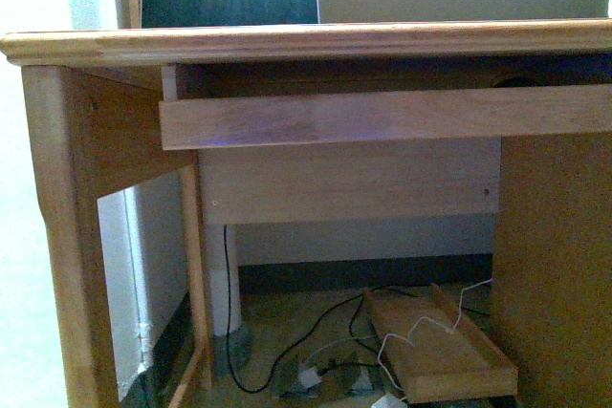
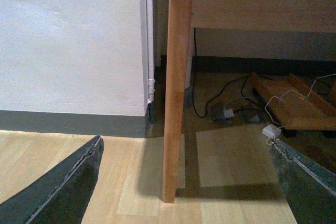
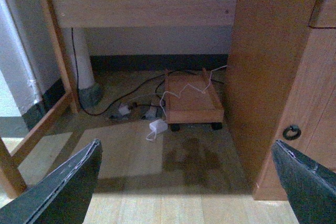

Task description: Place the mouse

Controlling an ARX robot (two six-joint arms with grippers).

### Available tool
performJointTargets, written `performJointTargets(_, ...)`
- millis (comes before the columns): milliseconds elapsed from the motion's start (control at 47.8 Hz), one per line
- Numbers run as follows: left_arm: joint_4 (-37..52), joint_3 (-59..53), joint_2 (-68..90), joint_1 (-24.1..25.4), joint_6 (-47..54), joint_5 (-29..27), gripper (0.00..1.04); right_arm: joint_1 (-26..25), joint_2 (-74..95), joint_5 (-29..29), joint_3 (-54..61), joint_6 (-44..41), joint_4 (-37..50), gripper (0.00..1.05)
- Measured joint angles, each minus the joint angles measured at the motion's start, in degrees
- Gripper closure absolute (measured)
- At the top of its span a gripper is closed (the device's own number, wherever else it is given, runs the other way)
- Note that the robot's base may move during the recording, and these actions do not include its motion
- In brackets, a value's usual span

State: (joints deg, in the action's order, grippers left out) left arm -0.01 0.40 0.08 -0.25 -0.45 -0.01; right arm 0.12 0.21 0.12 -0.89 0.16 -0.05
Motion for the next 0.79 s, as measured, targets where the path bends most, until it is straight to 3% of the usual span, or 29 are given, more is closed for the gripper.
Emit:
performJointTargets(752,-0.1,0.0,0.1,0.0,0.0,0.0,0.08,0.0,0.0,-0.1,0.0,0.0,0.0,0.07)
performJointTargets(794,-2.9,1.2,1.4,0.5,-1.1,2.9,0.08,0.0,0.0,-0.1,0.0,0.0,0.0,0.07)
